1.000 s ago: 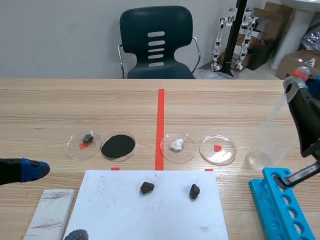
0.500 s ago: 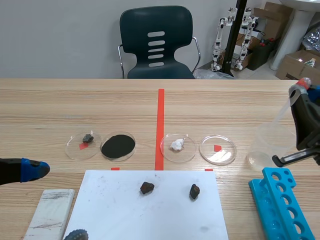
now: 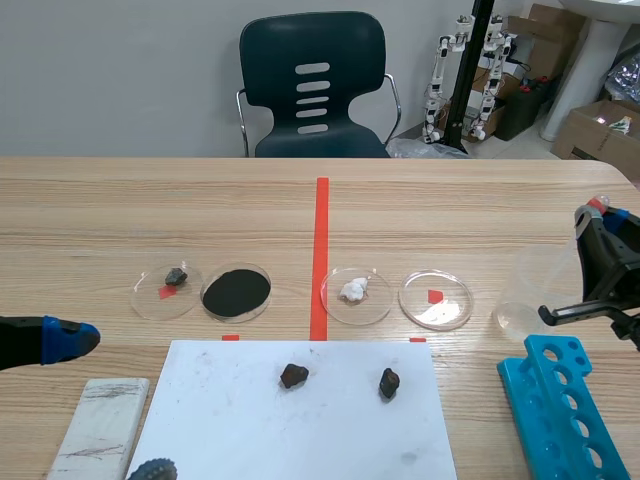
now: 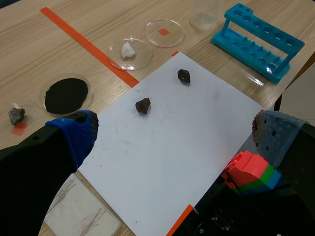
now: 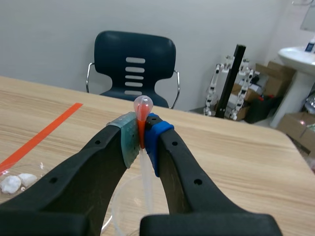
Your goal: Put the dropper in the beaker
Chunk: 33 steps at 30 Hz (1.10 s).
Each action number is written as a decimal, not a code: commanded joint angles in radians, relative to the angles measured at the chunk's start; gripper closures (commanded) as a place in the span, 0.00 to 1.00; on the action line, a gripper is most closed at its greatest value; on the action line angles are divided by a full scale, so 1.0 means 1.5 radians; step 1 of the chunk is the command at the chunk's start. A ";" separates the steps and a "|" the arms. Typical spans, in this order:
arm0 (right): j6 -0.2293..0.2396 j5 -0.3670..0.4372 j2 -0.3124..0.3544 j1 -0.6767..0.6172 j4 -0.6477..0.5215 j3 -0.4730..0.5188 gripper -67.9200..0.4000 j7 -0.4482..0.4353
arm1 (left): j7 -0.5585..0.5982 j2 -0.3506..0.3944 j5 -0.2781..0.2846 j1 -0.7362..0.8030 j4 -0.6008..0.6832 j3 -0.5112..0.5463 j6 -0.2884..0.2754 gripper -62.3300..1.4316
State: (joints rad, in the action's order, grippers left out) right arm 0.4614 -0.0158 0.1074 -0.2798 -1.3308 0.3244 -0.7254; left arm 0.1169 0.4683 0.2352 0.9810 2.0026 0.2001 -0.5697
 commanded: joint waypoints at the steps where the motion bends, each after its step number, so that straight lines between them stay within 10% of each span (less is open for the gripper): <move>1: 0.002 0.019 0.018 0.021 0.004 0.001 0.98 0.007 | 0.010 -0.002 0.007 0.001 0.005 0.002 0.001 0.00; 19: 0.002 0.013 0.039 0.073 0.073 0.001 0.93 0.134 | 0.010 -0.002 0.007 0.001 0.005 0.002 0.001 0.00; 33: 0.002 0.027 0.039 -0.005 -0.021 0.001 0.20 0.135 | 0.010 -0.002 0.007 0.001 0.005 0.002 0.001 0.00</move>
State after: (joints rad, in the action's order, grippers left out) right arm 0.4644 0.0010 0.1558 -0.2802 -1.3243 0.3244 -0.5068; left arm 0.1169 0.4686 0.2352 0.9810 2.0026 0.2001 -0.5697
